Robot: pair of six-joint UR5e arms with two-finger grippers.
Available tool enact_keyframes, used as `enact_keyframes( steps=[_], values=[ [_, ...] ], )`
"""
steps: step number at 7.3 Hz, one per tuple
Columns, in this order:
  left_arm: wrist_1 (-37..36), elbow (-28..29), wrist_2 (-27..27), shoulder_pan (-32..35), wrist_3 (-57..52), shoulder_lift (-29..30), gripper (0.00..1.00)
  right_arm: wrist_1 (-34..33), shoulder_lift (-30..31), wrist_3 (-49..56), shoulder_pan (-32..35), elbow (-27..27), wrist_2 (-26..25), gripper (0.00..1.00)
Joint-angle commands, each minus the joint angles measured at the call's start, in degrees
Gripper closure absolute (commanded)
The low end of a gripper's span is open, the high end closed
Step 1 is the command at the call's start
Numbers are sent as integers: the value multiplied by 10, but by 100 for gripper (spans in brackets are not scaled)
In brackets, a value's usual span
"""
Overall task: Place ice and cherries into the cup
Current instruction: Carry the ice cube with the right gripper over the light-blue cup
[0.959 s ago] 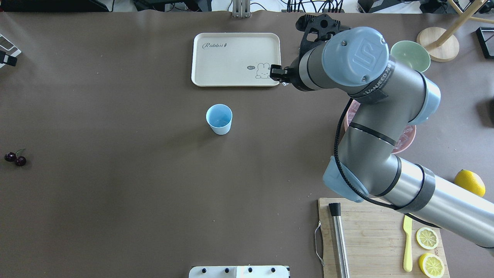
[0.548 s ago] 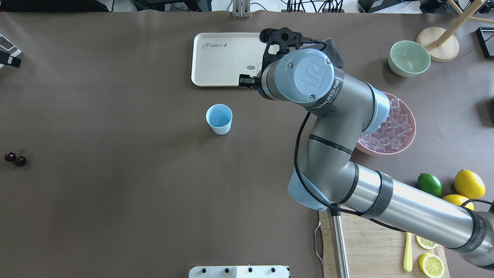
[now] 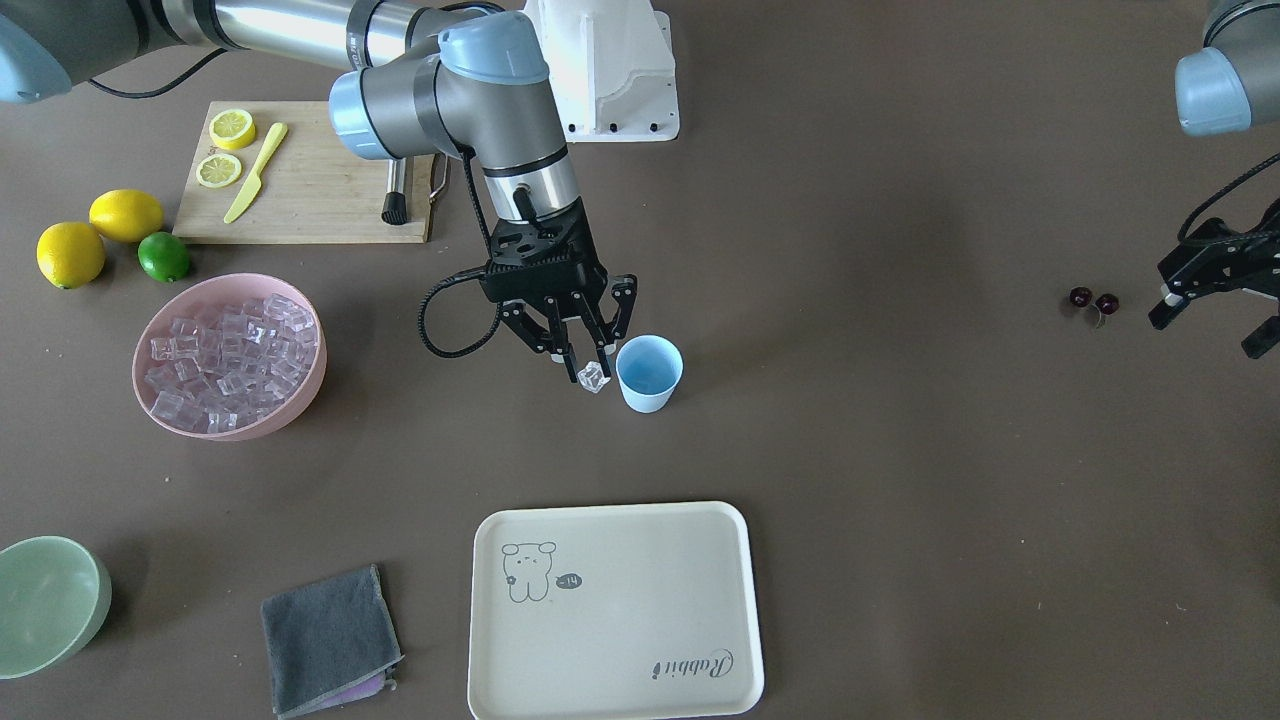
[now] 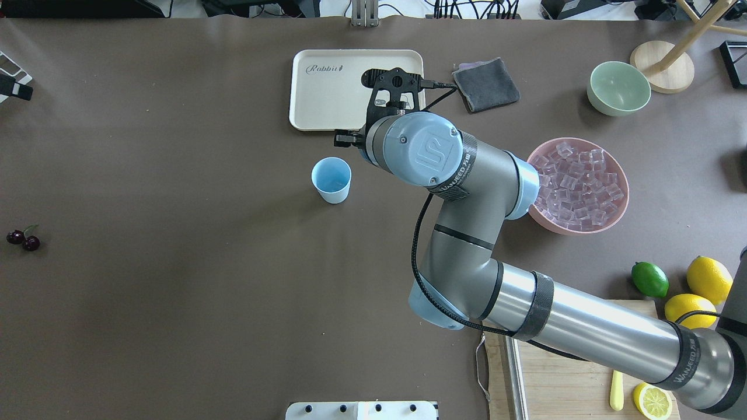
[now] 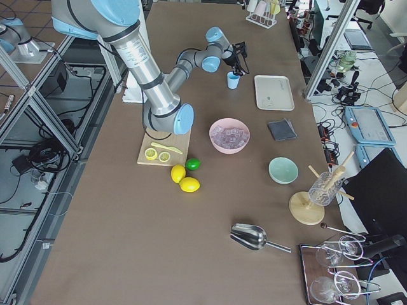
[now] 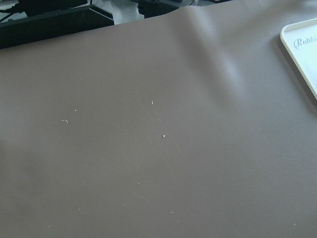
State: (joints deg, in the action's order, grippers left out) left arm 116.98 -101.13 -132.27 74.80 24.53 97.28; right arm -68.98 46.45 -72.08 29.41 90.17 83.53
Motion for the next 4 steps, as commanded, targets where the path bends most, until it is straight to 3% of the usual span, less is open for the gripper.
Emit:
enact_keyframes(
  steps=[1,4],
  values=[
    [1,-4,0,0,1,-5,1,43,0,0,-24,-21,-28,100],
    [0,-21,0,-3,1,-21,1,78,-5,0,-43,-41,-42,100]
  ],
)
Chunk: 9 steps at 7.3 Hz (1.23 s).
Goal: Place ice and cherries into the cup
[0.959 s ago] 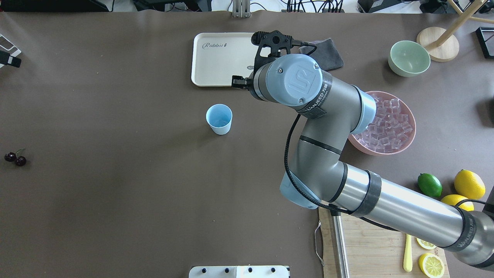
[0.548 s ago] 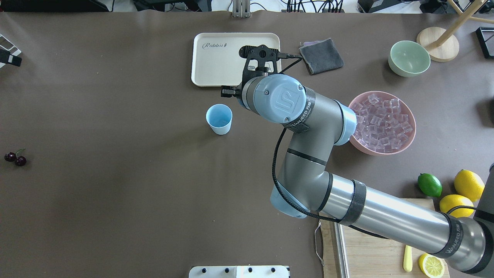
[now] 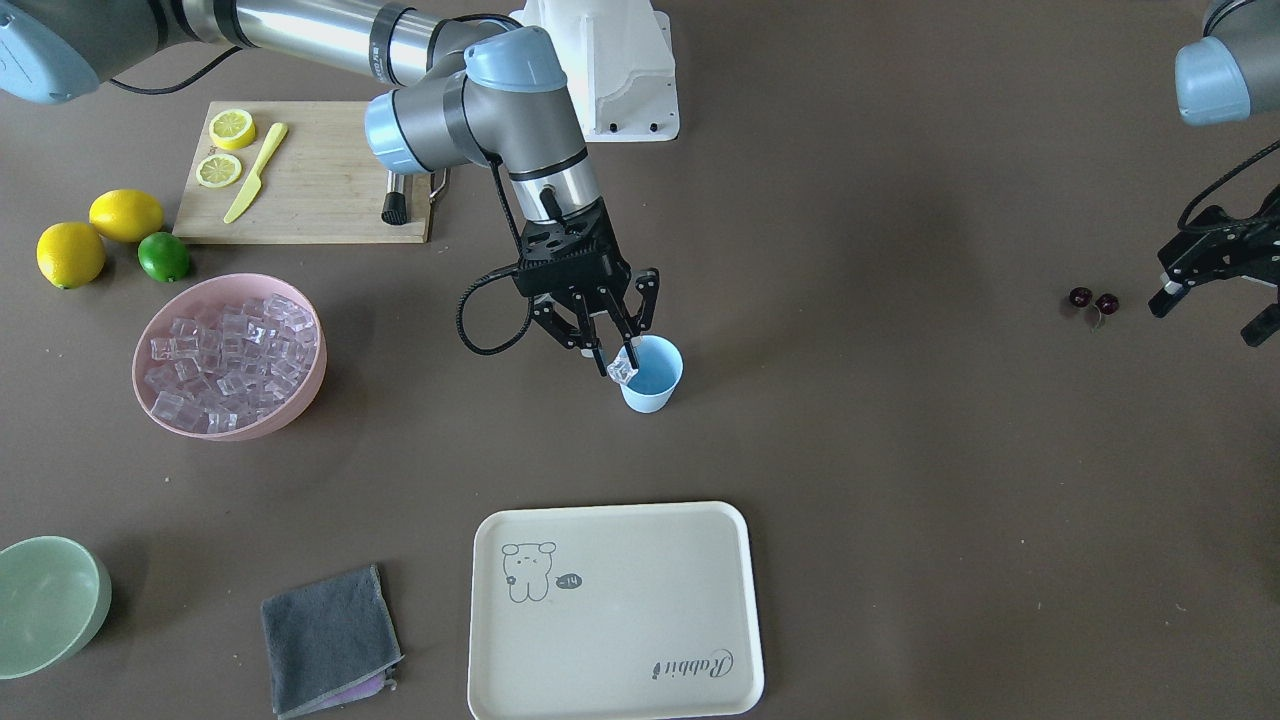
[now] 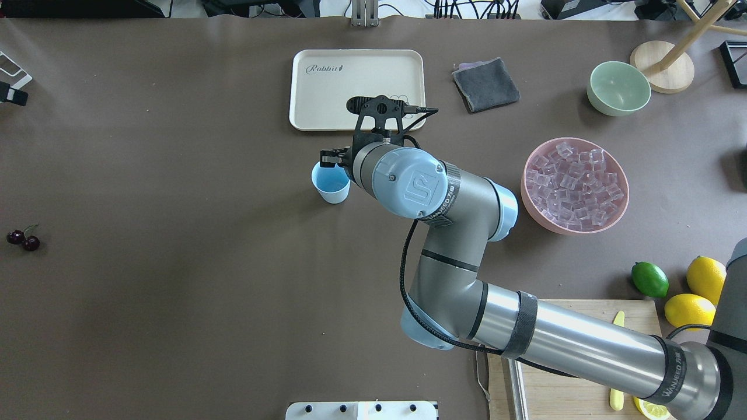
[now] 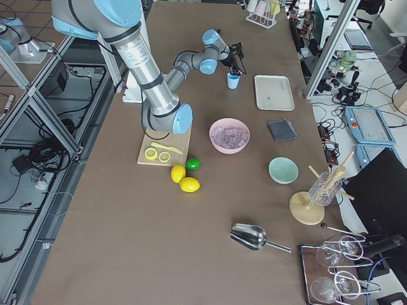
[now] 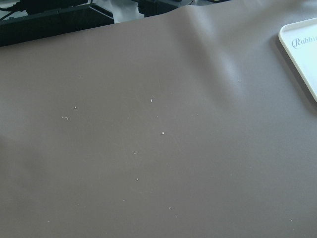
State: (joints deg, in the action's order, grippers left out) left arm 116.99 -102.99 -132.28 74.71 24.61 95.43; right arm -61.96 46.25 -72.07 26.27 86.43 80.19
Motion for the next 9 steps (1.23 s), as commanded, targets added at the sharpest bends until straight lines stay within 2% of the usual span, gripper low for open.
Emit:
enact_keyframes(
  steps=[1,3,4,5,7,9],
  values=[
    [0,-3,0,-2,0,-2,1,8,-10,0,-17,-6,-14,100],
    [1,-4,0,-2,0,-12,1,9,-11,1,-20,-7,-14,100],
    [1,-5,0,-2,0,-13,1,13,-11,2,-20,-7,-13,38],
    [2,-5,0,-2,0,-18,1,22,-9,5,-20,-7,-14,1],
    [2,-5,0,-2,0,-18,1,23,-10,13,-18,-5,-15,0],
    [2,-7,0,-2,0,-17,1,3,13,42,12,34,31,0]
  ],
)
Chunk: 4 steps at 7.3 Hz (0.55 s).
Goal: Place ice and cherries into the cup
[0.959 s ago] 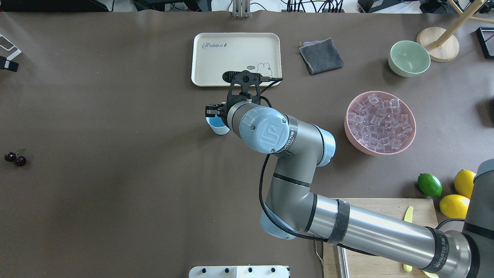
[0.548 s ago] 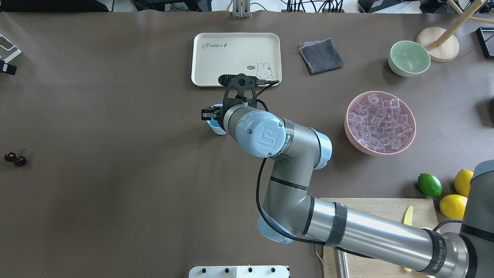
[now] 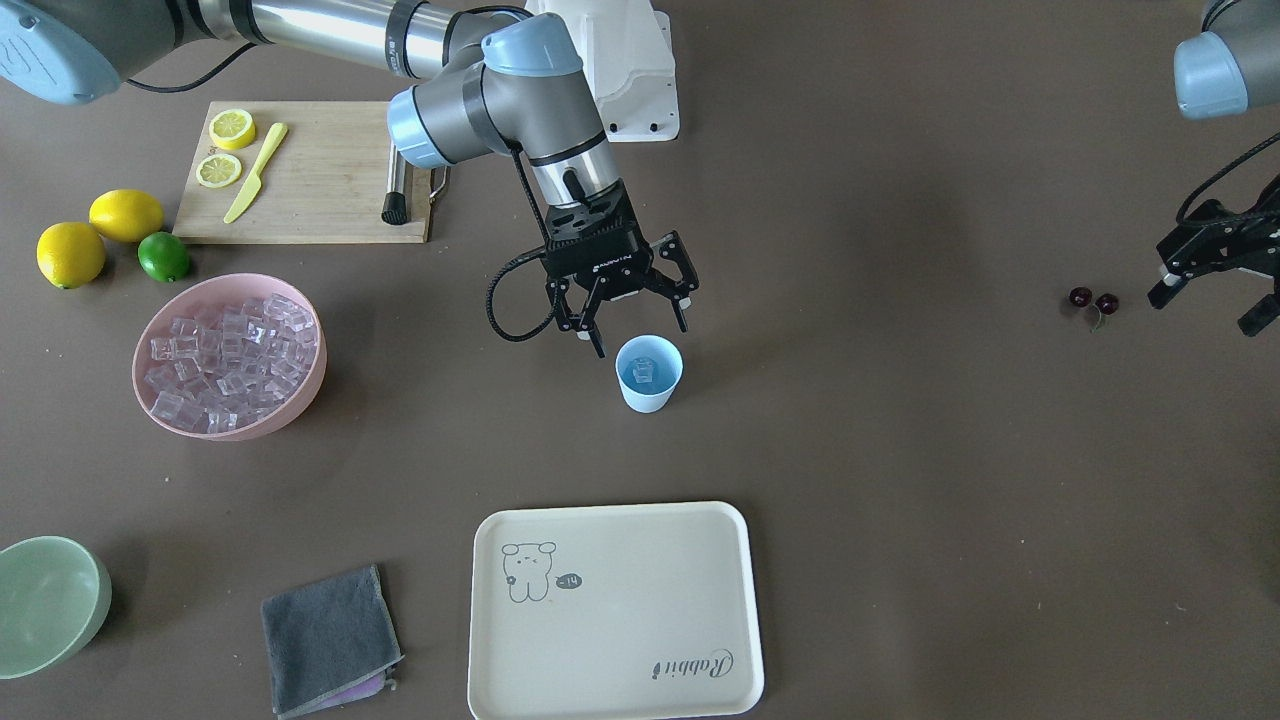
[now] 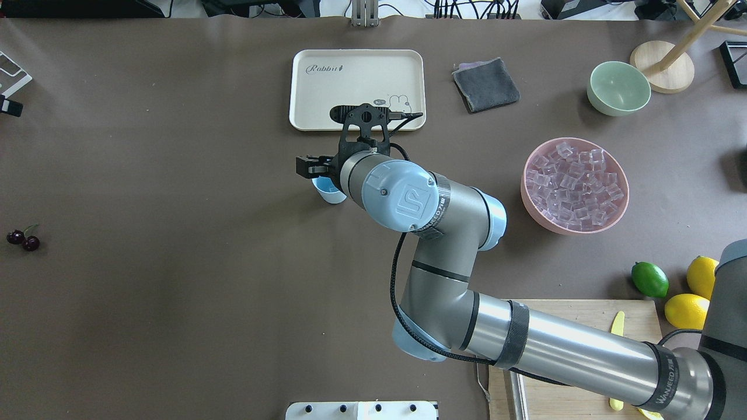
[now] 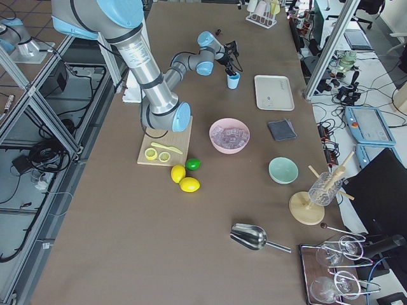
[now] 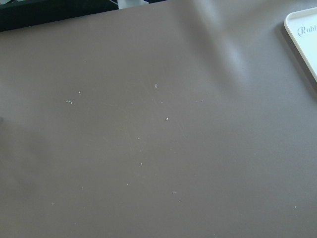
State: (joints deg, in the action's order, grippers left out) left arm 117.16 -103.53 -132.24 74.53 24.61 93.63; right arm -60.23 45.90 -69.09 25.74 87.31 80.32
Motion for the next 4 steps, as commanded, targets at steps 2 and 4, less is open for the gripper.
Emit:
enact_keyframes(
  steps=[2,4],
  values=[
    [0,-1,1,1,0,2,1,-172,65,28,74,161,138,0],
    [-1,0,4,1,0,4,1,-235,126,68,111,237,181,0]
  ],
)
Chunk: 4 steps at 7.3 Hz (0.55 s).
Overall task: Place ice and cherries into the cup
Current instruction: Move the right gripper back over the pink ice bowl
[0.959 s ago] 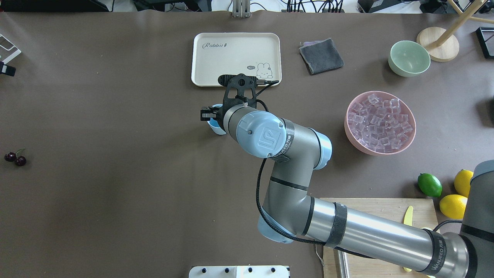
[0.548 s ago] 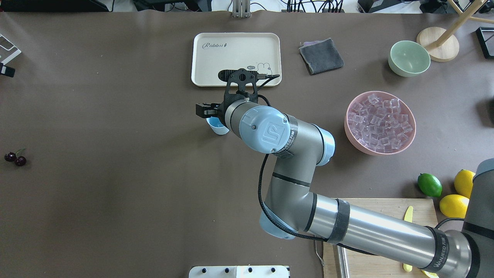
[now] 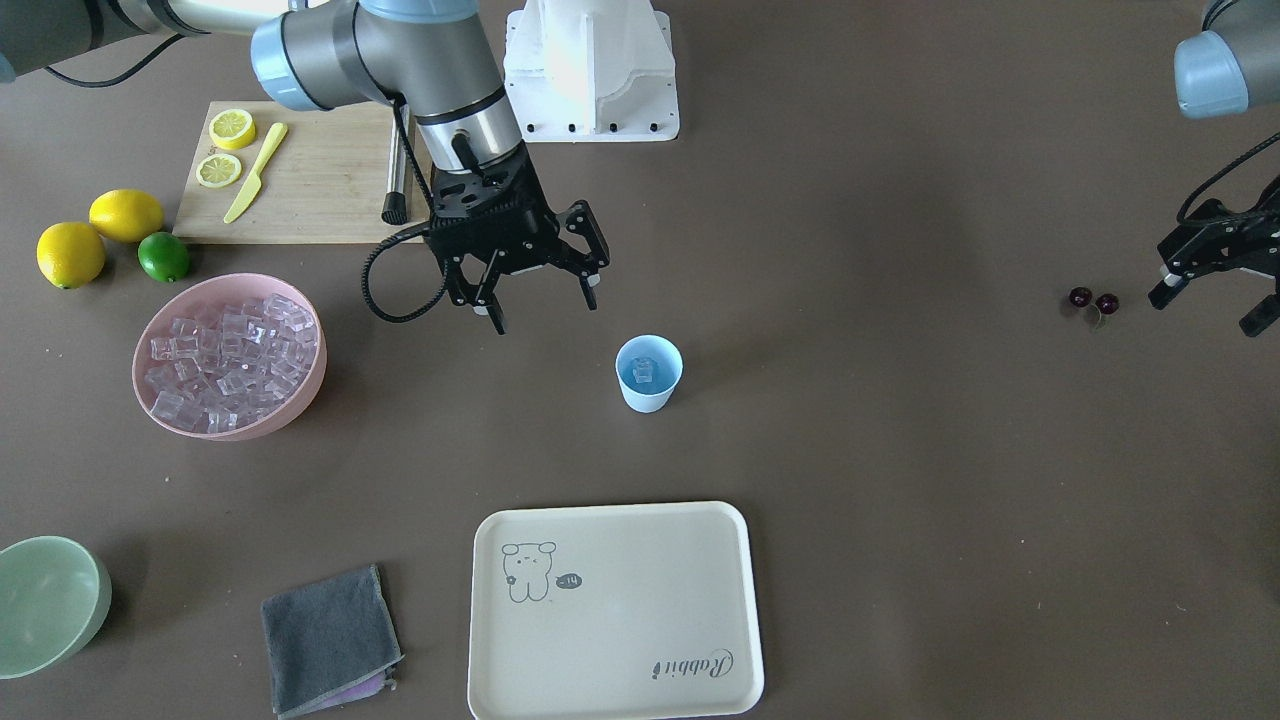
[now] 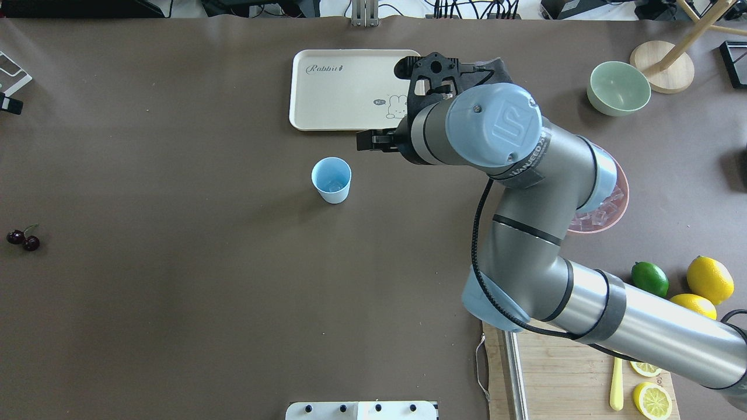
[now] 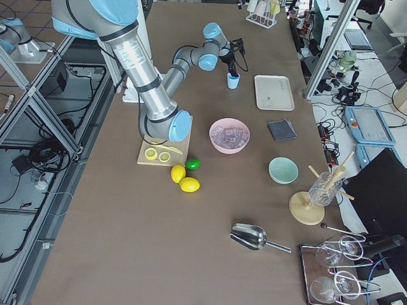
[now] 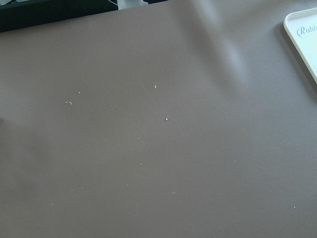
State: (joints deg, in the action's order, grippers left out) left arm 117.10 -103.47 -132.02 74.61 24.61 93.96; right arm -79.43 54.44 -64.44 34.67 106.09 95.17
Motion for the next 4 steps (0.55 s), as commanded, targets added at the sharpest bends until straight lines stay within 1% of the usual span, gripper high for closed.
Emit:
enact_keyframes(
  steps=[1,2,4],
  values=[
    [0,-1,4,0,0,-2,1,-45,71,22,35,48,30,0],
    [0,-1,4,0,0,-3,1,-63,98,24,50,50,34,0],
    [1,-1,4,0,-1,-3,1,-96,121,22,67,51,29,0]
  ],
)
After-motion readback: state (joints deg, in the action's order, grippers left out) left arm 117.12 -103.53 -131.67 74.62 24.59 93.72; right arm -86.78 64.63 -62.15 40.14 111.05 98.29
